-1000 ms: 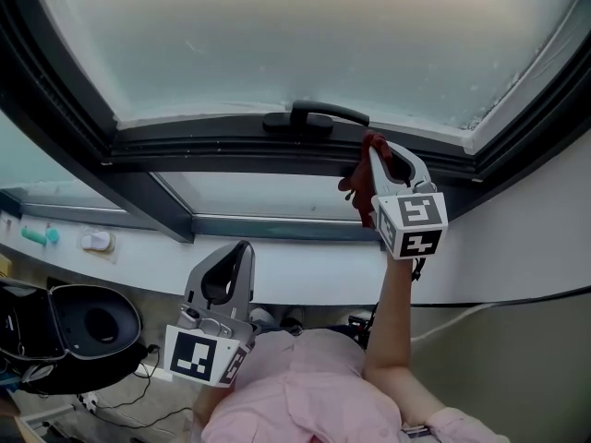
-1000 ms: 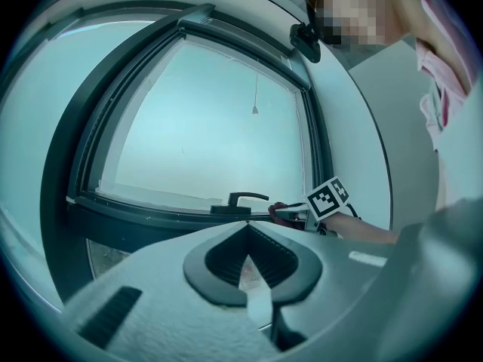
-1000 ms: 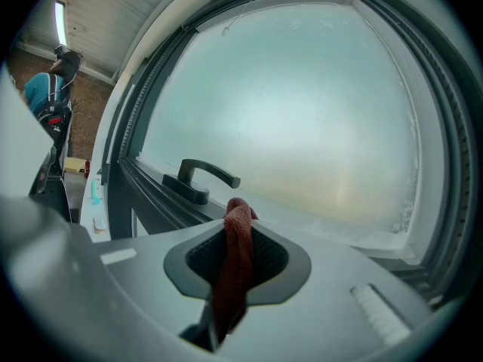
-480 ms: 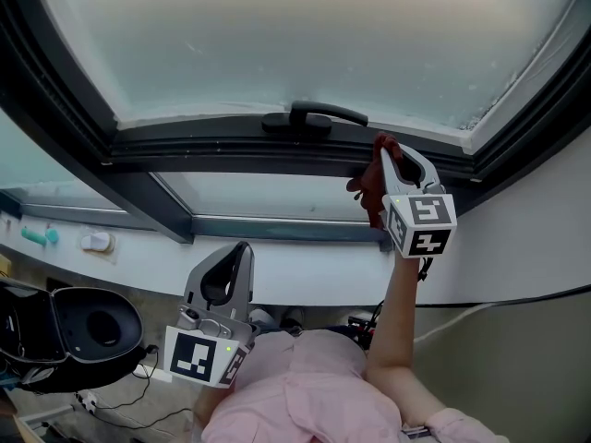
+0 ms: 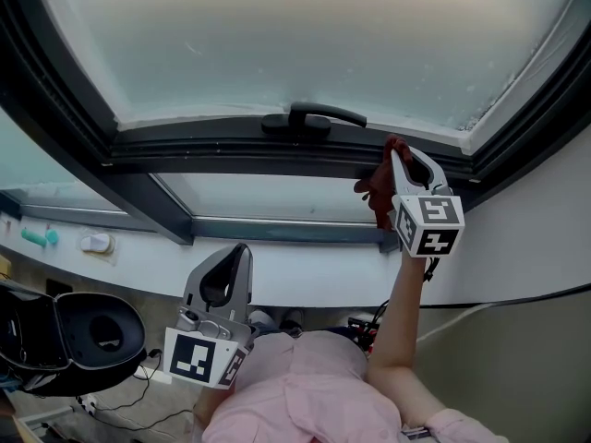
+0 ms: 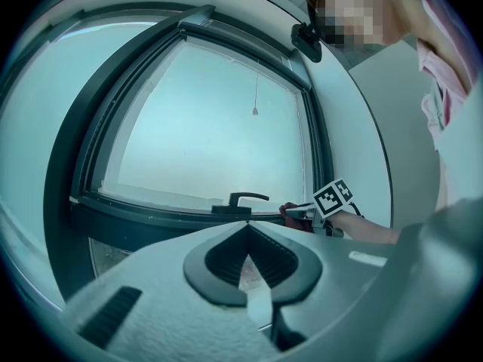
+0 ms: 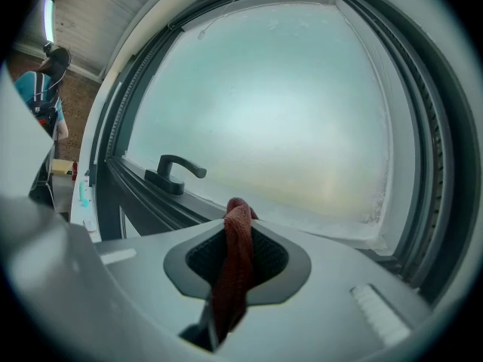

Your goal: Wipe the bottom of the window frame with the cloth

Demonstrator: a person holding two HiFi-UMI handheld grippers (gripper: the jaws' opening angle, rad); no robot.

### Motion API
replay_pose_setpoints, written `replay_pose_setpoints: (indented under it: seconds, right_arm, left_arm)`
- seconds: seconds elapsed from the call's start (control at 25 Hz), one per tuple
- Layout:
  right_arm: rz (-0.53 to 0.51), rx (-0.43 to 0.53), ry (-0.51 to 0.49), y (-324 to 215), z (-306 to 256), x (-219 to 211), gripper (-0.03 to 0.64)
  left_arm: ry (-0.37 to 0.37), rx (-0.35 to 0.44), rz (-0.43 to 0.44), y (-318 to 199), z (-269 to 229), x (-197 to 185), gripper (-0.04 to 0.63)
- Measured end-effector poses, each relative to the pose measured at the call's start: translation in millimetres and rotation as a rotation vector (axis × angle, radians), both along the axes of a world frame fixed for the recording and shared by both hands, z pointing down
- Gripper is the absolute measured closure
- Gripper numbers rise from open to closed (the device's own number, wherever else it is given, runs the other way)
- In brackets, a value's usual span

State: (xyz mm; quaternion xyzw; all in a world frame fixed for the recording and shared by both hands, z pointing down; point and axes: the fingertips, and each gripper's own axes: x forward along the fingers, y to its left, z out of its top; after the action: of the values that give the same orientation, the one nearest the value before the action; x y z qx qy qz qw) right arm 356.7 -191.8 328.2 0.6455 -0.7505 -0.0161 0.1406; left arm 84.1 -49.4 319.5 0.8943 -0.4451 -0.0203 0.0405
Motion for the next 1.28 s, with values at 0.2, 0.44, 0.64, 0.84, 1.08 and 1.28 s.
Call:
replay_pose_setpoints:
  seconds: [0.2, 0.44, 0.64, 0.84, 1.08, 1.28]
  right_arm:
    - [0.021, -0.004, -0.003, 1.6, -0.2, 10.3, 0.566]
    - [0.044, -0.006, -0.009, 3.9, 0.7, 24.5, 0.566]
    - [0.040, -0.008, -0.015, 4.7, 0.8, 28.4, 0.566]
    - [0.018, -0.010, -0.058, 5.1, 0.2, 29.3, 0.566]
    - [0.022, -0.010, -0.040, 4.8, 0.4, 31.5, 0.566]
    - [0.047, -0.011, -0.034, 7.1, 0.8, 43.8, 0.566]
  left_arm:
    - [0.001, -0.002, 0.001, 0.1, -0.3, -0.5, 0.597]
    - [0.002, -0.001, 0.004, 0.7, -0.3, 1.4, 0.597]
    - [0.002, 0.000, 0.009, 1.6, -0.3, 4.1, 0.597]
    - [-0.001, -0.003, 0.010, 1.7, -0.8, 6.6, 0.598]
    - [-0.005, -0.004, 0.015, 0.5, 0.2, 11.9, 0.597]
    - [-0.007, -0.005, 0.016, -1.1, 0.2, 14.1, 0.597]
